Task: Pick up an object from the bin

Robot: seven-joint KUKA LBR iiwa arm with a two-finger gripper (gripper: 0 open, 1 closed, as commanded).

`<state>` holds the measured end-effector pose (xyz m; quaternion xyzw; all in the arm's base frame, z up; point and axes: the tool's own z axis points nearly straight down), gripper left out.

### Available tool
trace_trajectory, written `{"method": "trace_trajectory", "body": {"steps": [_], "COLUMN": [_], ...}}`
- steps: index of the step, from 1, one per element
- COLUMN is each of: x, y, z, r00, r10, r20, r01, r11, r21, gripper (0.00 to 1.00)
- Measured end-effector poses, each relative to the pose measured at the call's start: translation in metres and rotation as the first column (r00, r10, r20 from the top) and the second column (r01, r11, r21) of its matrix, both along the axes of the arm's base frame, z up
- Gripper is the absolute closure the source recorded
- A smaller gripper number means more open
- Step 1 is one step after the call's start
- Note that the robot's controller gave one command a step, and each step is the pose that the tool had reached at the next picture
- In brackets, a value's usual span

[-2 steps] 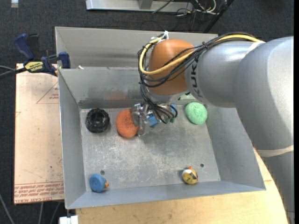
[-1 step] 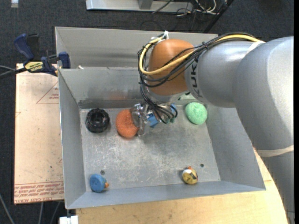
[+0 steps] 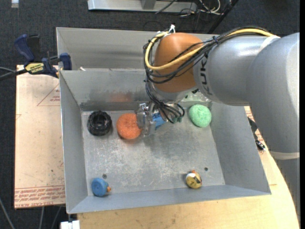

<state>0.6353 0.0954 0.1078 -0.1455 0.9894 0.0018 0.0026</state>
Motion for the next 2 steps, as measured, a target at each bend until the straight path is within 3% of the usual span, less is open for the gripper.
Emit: {"method": "trace_trajectory", "body": {"steps": [2], "x": [0.002], "y": [-0.004], "z": [0.11], "r00": [0.993], "r10": [0.119], "r20": [0.014], "r01": [-0.119], "r11": [0.993], "r21": [0.0], "gripper": [1.0]}}
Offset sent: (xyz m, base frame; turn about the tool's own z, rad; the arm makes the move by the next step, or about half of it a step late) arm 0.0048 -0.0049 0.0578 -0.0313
